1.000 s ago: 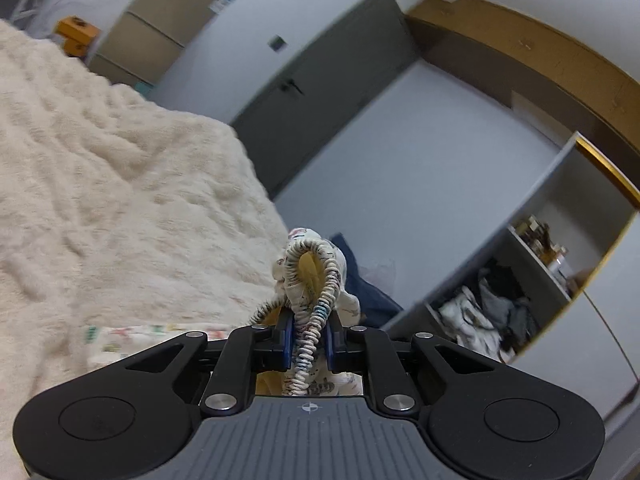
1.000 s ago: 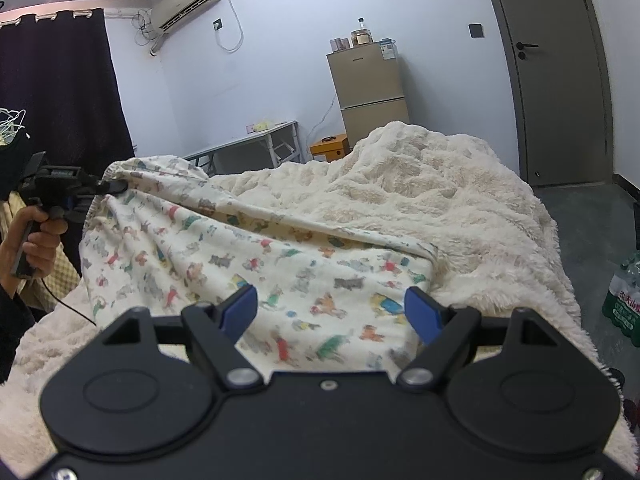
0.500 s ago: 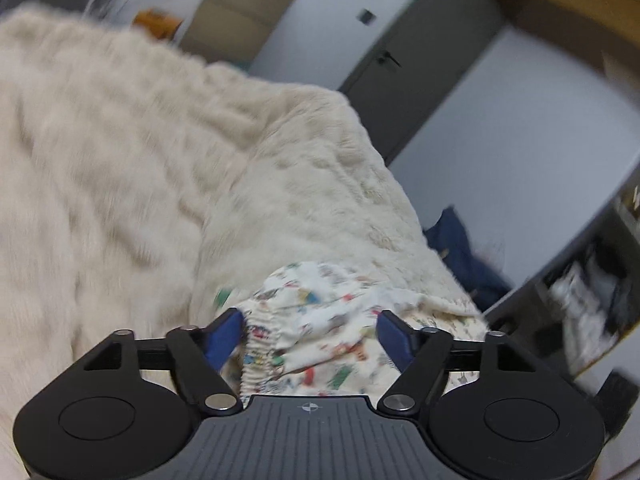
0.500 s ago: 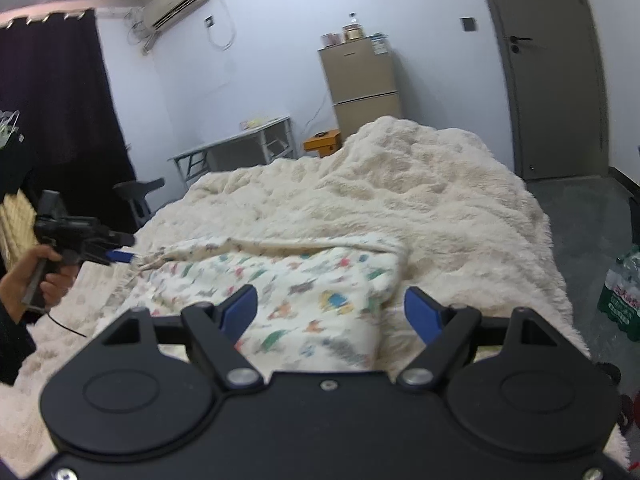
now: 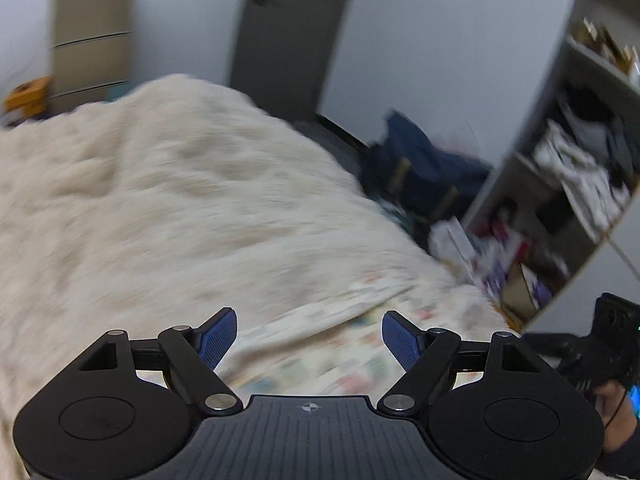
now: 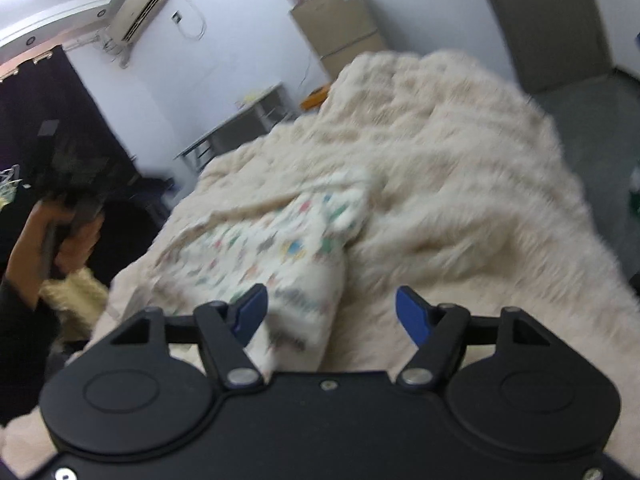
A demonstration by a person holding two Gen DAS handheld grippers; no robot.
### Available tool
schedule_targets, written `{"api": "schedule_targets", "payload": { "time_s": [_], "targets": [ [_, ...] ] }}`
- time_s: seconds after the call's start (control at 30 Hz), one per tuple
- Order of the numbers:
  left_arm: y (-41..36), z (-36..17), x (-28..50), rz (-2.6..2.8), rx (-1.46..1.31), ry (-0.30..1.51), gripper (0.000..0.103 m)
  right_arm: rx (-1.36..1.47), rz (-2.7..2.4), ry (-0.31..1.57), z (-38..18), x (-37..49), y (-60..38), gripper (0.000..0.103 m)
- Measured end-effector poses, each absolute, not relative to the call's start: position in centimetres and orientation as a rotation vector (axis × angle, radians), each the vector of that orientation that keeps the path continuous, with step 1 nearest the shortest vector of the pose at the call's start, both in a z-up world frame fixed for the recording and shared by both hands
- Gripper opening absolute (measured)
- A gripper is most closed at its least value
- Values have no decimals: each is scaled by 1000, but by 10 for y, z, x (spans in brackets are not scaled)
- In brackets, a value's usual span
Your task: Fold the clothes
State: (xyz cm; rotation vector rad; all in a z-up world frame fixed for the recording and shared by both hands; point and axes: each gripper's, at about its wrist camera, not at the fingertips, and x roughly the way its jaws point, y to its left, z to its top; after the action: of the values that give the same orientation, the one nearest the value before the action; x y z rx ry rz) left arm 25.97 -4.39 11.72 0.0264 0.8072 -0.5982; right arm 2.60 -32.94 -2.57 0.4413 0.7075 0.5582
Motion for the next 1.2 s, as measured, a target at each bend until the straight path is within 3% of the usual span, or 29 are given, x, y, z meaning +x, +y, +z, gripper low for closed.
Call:
{"api": "schedule_targets", "payload": {
  "time_s": [0.17,0.37,0.5,0.57,0.73,0.87,1.07,1.2],
  "targets": [
    [-151,97,285,-654,199,879,75,429,620,763,-37,24,-314,60],
    [-201,47,314,-631,406,942,69,418,666,786,-41,20,-312,56],
    [-207,33,320,-633,521,939,48,446,695,795,-42,18,-322,51],
    [-210,27,321,-639,563,933,42,447,712,801,-43,17,-326,45],
    [-214,29,317,-661,606,905,15,448,743,807,-44,13,-331,16],
    [-212,40,328,-649,501,959,11,404,767,794,-41,8,-331,11],
    [-154,56,375,-649,-77,1057,4,370,808,774,-37,0,-333,9],
    [-109,55,391,-574,-407,995,2,357,829,771,-38,-2,-334,8]
  ]
}}
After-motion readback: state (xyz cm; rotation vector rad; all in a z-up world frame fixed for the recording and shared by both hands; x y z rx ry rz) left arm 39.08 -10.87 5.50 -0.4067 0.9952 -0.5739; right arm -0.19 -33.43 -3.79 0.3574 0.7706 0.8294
